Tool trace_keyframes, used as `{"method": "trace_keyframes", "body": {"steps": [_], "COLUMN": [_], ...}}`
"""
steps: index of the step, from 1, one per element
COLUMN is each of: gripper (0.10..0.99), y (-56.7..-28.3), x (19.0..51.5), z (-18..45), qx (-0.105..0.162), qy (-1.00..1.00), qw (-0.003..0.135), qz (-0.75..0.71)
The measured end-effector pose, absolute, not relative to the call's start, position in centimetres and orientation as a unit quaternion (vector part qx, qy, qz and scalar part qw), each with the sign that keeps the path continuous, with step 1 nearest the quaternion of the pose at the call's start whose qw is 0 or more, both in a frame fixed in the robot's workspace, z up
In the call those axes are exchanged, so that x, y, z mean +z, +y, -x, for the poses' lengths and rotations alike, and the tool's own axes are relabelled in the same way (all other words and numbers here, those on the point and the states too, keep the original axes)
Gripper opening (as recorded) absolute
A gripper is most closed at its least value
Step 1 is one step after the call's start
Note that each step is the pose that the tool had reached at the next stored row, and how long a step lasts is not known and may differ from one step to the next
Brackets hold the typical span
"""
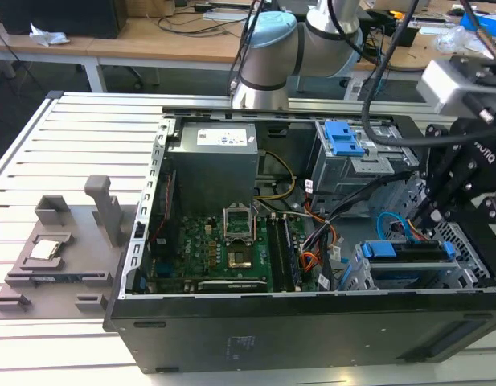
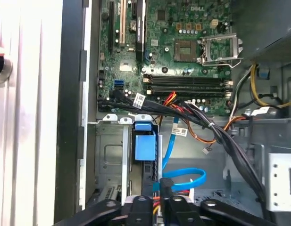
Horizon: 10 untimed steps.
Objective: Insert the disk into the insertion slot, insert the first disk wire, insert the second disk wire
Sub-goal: 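Insert the second disk wire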
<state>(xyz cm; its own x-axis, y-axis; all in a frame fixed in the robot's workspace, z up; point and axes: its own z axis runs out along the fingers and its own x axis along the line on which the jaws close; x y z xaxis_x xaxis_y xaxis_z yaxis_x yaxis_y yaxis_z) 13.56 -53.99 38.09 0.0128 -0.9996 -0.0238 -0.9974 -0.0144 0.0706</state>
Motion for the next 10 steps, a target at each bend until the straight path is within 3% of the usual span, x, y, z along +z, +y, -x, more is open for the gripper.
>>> {"method": "trace_keyframes", "body": {"steps": [2,10], "gripper": [0.106,0.106], "y": [-54.0,-54.0], "x": [39.4,39.7], "z": [-13.6,-13.6], "qx": [-0.033,-0.033], "qy": [-0.702,-0.702], "qw": [0.017,0.017], "qz": [-0.711,-0.711]}}
